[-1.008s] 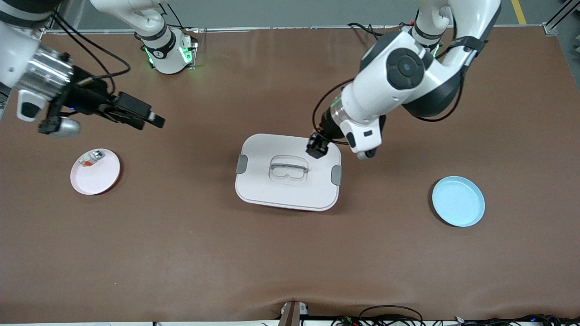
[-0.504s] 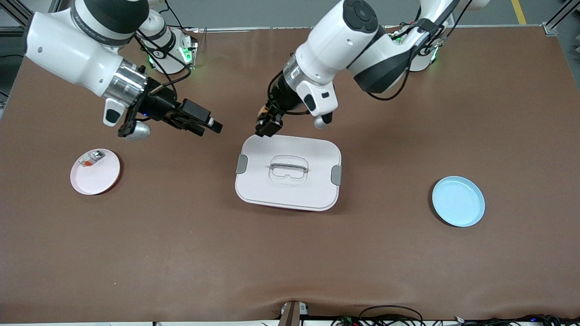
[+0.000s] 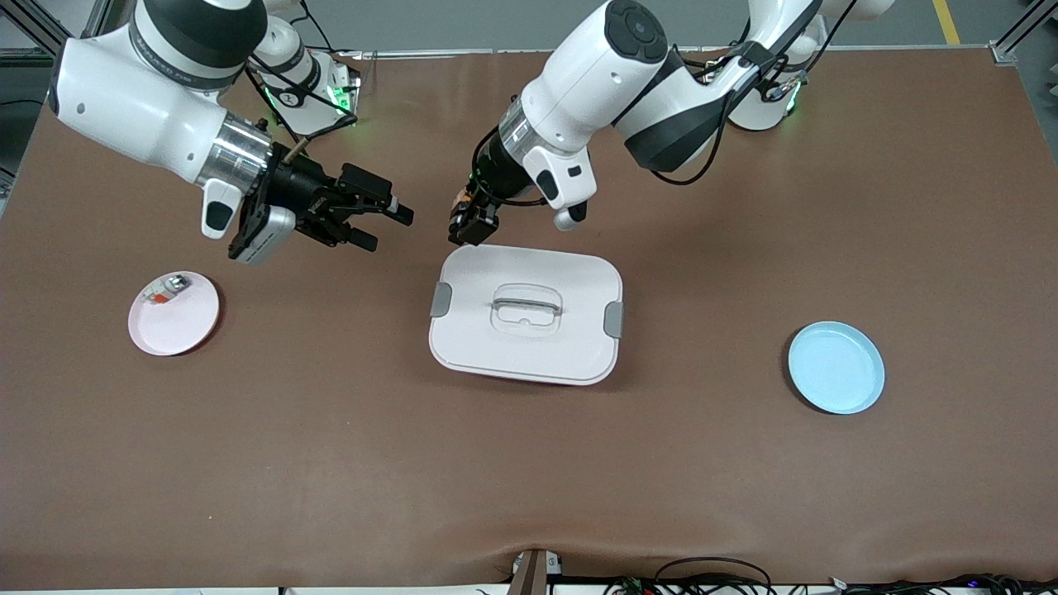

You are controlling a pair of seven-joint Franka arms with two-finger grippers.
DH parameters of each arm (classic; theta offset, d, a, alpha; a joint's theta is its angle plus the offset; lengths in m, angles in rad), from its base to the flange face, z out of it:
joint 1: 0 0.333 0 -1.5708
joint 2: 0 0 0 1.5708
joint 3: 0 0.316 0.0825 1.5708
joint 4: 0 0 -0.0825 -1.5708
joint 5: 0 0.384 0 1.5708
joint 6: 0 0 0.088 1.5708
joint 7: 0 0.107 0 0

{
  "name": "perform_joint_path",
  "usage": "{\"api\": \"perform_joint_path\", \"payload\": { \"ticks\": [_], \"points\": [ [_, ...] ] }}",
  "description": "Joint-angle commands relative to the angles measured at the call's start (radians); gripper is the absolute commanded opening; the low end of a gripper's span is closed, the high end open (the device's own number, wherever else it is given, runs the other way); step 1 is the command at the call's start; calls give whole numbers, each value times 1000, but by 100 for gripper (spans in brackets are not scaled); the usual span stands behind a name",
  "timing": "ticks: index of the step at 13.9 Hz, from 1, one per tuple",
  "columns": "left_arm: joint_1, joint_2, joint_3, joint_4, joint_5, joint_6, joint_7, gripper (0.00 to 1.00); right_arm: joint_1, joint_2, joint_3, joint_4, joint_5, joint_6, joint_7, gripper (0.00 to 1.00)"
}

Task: Transfer orange switch to right arm and place
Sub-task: 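Close the right gripper on the switch held by the left gripper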

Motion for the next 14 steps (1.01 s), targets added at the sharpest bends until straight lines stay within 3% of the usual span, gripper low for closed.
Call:
{"api": "perform_joint_path", "payload": {
  "ticks": [1, 4, 14],
  "points": [
    [-19, 37, -1, 49, -23, 5, 10, 3, 3, -18, 4, -19, 30, -5, -56, 100],
    [-32, 48, 1, 56, -23, 5, 15, 3, 40, -20, 5, -34, 106, 8, -54, 100],
    [-40, 35, -4, 58, -23, 4, 6, 3, 75, -20, 7, -96, 113, 29, -63, 100]
  ]
}}
